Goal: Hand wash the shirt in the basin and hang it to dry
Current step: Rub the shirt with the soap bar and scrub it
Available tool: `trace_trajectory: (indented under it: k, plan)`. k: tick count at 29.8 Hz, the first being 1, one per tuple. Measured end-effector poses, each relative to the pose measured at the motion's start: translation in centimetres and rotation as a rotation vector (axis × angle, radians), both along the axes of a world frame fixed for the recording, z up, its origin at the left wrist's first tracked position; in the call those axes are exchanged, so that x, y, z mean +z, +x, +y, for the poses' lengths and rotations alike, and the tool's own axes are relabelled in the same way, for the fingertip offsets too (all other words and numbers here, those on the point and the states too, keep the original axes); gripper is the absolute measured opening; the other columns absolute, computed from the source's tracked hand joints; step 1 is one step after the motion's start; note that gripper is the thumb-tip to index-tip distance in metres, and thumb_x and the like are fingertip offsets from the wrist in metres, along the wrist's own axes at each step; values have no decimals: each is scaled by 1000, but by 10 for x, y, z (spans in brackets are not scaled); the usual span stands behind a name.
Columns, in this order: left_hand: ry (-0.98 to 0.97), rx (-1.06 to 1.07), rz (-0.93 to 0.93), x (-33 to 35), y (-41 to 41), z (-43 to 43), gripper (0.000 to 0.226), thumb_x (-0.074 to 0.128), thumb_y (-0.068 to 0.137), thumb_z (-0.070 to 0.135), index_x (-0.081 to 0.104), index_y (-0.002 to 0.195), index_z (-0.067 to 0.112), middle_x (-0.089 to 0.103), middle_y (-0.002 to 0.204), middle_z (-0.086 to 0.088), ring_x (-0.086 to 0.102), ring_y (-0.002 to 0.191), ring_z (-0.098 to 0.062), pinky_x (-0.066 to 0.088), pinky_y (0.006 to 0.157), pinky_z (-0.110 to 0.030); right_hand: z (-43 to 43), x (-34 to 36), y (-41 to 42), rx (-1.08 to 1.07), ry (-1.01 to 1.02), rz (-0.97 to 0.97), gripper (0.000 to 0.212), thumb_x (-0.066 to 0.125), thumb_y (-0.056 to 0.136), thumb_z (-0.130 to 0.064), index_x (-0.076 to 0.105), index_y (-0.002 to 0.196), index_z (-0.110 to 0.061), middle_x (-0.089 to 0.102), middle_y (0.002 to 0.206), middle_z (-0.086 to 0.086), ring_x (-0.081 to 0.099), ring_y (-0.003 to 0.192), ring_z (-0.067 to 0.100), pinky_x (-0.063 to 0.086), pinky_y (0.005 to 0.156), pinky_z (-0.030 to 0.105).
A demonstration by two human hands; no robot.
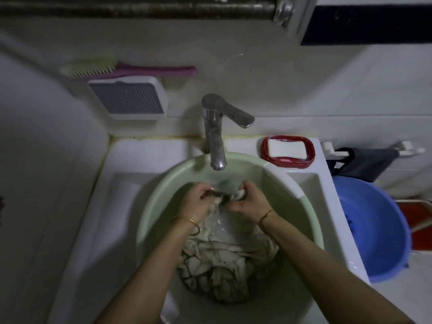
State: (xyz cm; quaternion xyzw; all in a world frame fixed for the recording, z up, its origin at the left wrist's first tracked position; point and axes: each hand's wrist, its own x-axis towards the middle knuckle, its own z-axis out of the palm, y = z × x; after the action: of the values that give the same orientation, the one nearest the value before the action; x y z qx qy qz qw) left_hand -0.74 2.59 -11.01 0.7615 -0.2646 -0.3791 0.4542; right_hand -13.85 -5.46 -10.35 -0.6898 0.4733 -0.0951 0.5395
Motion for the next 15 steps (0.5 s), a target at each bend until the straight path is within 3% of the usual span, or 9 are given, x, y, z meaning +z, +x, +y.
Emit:
trace_trajectory:
  k: [3, 5, 7, 9, 12, 15]
  plan:
    - [-117, -233, 134, 34, -10, -3, 22, 66, 79, -2, 51, 85, 14, 58, 79, -1, 58, 70, 4, 43, 68, -10, 8, 24, -7, 137, 77, -58, 61, 82, 70, -21, 39, 114, -17, 53, 104, 0, 53, 92, 13, 48, 80, 27]
    - [-153, -319, 72, 54, -17, -1, 28, 59, 82, -11, 52, 81, 16, 57, 77, 2, 54, 64, 8, 43, 67, -8, 14, 42, -10, 235, 18, 7, 50, 74, 78, -27, 48, 119, -15, 61, 109, 5, 58, 100, 18, 49, 91, 36]
    - [-217, -256, 28, 67, -19, 3, 32, 61, 82, -9, 56, 82, 22, 60, 85, 4, 56, 80, 1, 44, 79, -14, 14, 64, -11, 176, 37, -22, 26, 65, 87, -26, 61, 106, -9, 67, 103, 12, 63, 97, 26, 50, 92, 42]
    - [-262, -117, 120, 68, -17, 13, 33, 60, 82, -9, 60, 96, 20, 62, 106, -4, 55, 103, -14, 45, 92, -25, 13, 86, -15, 12, 232, -127, 13, 61, 89, -24, 63, 93, -12, 69, 94, 13, 66, 88, 29, 52, 90, 44]
    - [-19, -11, 177, 55, -19, 36, 59, 48, 78, -18, 48, 131, 9, 55, 122, -12, 51, 108, -18, 45, 84, -26, 17, 115, -16, -191, 734, -388, 21, 52, 93, -23, 63, 82, -9, 67, 80, 12, 64, 71, 25, 52, 79, 37]
    - [305, 50, 146, 40, -31, 47, 62, 53, 83, -8, 36, 142, 3, 52, 129, -18, 52, 114, -27, 43, 84, -29, 24, 148, -13, -233, 957, -501, 38, 44, 94, -30, 65, 77, -4, 64, 76, 13, 59, 74, 26, 46, 76, 36]
